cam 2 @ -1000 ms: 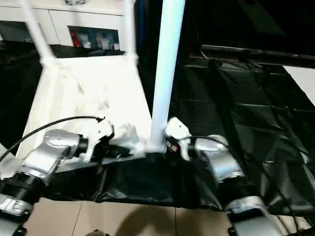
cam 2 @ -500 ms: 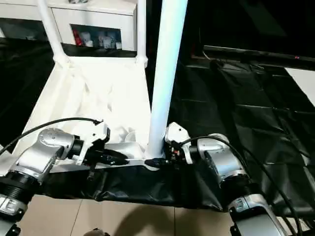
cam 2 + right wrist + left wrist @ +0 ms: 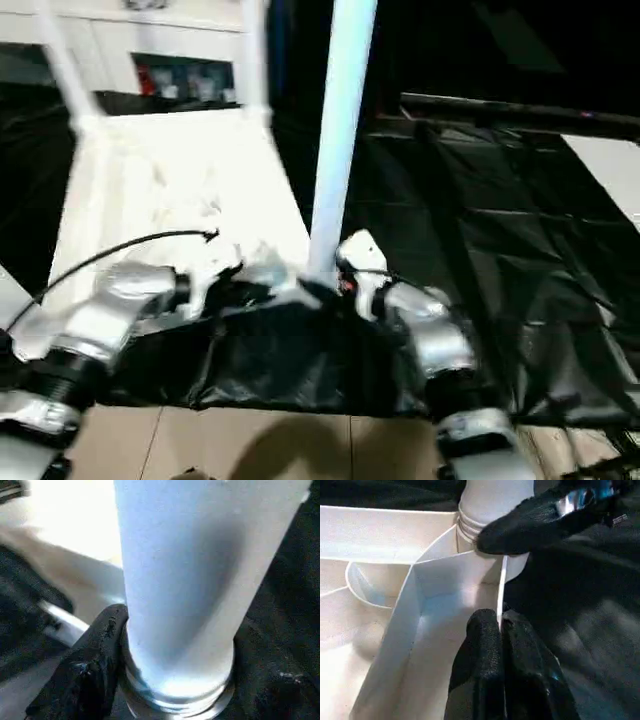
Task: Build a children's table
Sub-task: Rotate leg to tighten
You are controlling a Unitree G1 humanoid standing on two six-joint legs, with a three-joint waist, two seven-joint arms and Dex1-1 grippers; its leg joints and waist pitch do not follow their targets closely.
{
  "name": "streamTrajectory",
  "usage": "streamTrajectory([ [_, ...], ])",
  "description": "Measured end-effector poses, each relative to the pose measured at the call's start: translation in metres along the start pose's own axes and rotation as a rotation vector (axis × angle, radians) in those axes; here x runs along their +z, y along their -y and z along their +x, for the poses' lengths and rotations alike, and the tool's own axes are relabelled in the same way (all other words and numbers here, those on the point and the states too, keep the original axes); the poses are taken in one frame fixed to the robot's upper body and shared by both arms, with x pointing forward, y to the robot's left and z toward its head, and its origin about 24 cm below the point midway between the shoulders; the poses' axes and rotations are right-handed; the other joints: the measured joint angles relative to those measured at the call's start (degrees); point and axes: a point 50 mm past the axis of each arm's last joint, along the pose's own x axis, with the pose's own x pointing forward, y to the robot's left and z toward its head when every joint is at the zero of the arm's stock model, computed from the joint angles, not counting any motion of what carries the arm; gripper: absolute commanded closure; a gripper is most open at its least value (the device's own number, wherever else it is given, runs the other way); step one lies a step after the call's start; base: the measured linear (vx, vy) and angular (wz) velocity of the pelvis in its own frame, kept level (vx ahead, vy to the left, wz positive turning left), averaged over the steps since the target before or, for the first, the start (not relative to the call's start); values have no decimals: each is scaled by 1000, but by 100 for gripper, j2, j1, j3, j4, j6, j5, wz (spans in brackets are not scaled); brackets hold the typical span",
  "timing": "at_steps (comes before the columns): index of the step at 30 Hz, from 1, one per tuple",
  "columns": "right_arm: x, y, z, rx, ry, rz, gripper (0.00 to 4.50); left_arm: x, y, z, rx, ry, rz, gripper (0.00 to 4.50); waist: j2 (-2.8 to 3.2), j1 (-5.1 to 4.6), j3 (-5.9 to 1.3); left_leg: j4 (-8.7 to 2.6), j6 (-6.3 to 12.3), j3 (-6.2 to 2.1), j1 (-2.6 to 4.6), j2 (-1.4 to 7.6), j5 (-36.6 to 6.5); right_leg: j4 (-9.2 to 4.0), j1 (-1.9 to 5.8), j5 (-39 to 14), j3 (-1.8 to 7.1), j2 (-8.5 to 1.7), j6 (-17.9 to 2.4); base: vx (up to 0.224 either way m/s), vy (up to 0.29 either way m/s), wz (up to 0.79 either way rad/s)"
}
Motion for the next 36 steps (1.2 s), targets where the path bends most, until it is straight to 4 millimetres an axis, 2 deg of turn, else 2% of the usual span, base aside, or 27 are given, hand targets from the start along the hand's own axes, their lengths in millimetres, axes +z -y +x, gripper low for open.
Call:
streamTrajectory([
  [2, 1, -2, 6, -69, 2, 27, 181, 1, 2, 5, 37, 1, -19, 450, 18, -13, -10, 0, 0, 1, 4, -2, 0, -3, 5, -1, 3, 0, 1, 0, 0, 0],
  [3, 1, -2, 7, -87, 0, 29, 125, 1, 2, 6, 49, 1, -27, 450, 27, -14, -16, 0, 0, 2, 3, -3, 0, -4, 5, -1, 4, -1, 2, 0, 0, 0],
  [4, 2, -2, 8, -93, -2, 21, 111, 1, 3, 7, 52, 1, -28, 450, 39, -11, -19, 0, 0, 2, 4, -4, 0, -5, 5, -1, 3, -1, 2, 0, 0, 0],
  [6, 4, -3, 10, -101, 3, -3, 108, 2, 3, 8, 56, 4, -29, 450, 60, -18, -25, -2, 0, 2, 2, -4, -1, -6, 1, -1, 3, -1, 3, 0, 0, 0],
  [7, 4, -3, 11, -102, 5, -2, 82, 2, 3, 8, 55, 5, -29, 450, 64, -21, -25, -4, 0, 1, 1, -3, -1, -8, 1, -3, 3, -1, 5, 0, 0, 0],
  [11, 7, -3, 9, -63, 10, -16, 58, 2, 2, 5, 30, 12, -29, 450, 89, -31, -19, -13, 0, 1, 0, -3, -3, -9, -10, 3, 1, 1, -4, 0, 0, 0],
  [19, 11, -2, -6, 225, -7, -189, 58, -4, 2, -17, -141, 2, -7, 450, 98, 7, -10, -23, 2, -1, -22, 1, -4, -11, -29, 5, -9, 2, -21, 0, 0, 0],
  [26, 7, 2, -26, 479, -50, -214, 58, -9, 5, -28, -271, -19, -6, 450, 92, 84, -7, 2, 7, 0, -33, 3, -6, -6, -27, 7, -10, -1, -25, 0, 0, 0],
  [27, 7, 3, -29, 511, -57, -214, 84, -10, 6, -29, -288, -21, -6, 450, 92, 102, -7, 4, 7, 0, -33, 3, -5, -4, -27, 8, -10, -1, -26, 0, 0, 0],
  [31, 8, 4, -36, 612, -75, -207, 95, -11, 10, -31, -352, -25, -11, 450, 84, 154, -6, 8, 7, 0, -33, 5, -5, -1, -26, 8, -11, -1, -26, 0, 0, 0],
  [33, 8, 3, -37, 644, -79, -205, 128, -12, 10, -32, -371, -29, -13, 450, 82, 157, -5, 10, 7, -1, -33, 5, -5, 0, -26, 8, -11, -1, -26, 0, 0, 0],
  [36, 7, 2, -38, 676, -79, -199, 140, -13, 11, -35, -395, -36, -15, 450, 77, 162, -3, 9, 7, 0, -34, 5, -5, -1, -26, 8, -11, -1, -26, 0, 0, 0],
])
